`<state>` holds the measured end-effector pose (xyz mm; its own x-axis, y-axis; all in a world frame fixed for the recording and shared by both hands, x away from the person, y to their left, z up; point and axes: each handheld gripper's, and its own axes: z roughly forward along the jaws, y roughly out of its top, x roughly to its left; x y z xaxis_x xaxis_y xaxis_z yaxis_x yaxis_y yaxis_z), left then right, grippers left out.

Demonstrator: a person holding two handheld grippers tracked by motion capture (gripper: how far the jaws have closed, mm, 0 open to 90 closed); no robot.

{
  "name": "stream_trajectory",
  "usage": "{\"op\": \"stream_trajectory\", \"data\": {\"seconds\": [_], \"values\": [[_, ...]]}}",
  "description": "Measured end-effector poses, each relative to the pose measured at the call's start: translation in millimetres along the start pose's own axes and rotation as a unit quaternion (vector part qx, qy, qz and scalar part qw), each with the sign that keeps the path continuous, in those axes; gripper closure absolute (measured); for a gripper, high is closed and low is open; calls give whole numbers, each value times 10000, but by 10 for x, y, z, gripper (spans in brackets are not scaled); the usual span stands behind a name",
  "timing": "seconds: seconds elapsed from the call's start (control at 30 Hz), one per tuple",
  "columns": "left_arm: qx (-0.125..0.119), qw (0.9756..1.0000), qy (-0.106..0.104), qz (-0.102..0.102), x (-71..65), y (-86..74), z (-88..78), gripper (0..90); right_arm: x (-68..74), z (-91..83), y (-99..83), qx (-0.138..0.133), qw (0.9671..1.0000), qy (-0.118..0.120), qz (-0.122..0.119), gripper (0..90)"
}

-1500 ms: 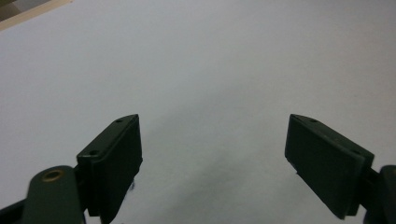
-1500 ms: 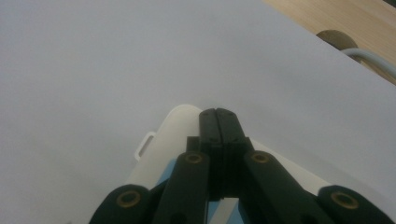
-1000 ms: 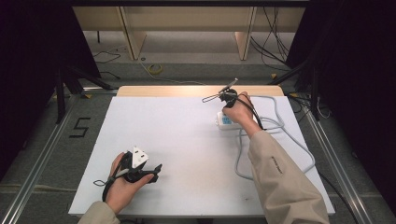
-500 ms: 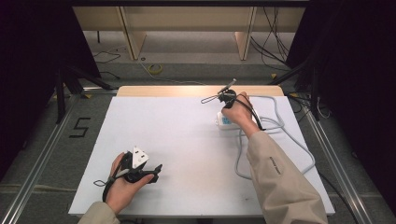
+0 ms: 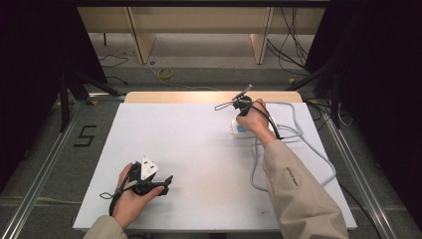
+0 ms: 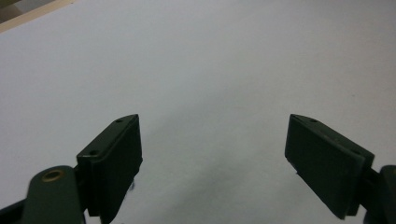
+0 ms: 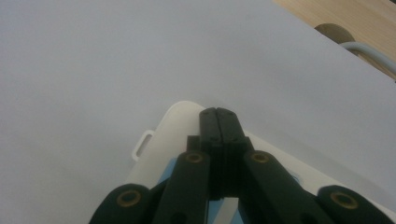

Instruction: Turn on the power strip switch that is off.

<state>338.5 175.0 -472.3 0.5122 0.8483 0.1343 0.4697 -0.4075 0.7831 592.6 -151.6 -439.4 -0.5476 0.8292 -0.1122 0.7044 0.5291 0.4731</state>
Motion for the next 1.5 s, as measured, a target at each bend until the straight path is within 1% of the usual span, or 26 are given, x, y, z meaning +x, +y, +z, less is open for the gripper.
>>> {"op": "stream_trajectory", "data": {"seconds": [0.3,0.5,0.57,0.73,0.8,1.03,1.13,1.3,1.5], "values": [[4,10000,2,-8,-1,-2,5,187,2,-3,-3,-6,10000,-12,6,900],[-2,10000,11,-9,8,-5,4,187,3,-3,-17,-69,10000,-12,-23,900],[18,10000,7,-2,9,-6,2,187,-1,-4,-19,-67,10000,3,20,900],[23,10000,12,-5,9,-6,4,187,-5,-20,-42,-181,9998,27,40,900],[23,10000,13,-9,7,-6,5,187,-4,-29,-52,-147,9999,79,37,900],[39,10000,16,6,9,-6,5,187,-1,-78,-92,-236,9995,183,79,893],[39,10000,18,0,4,-5,8,187,8,-119,-101,-254,9994,216,53,886],[26,10000,26,-14,0,-6,7,187,18,-171,-141,-254,9991,329,130,861],[35,10000,14,-16,-4,-10,14,187,19,-227,-246,-295,9983,438,260,823]]}}
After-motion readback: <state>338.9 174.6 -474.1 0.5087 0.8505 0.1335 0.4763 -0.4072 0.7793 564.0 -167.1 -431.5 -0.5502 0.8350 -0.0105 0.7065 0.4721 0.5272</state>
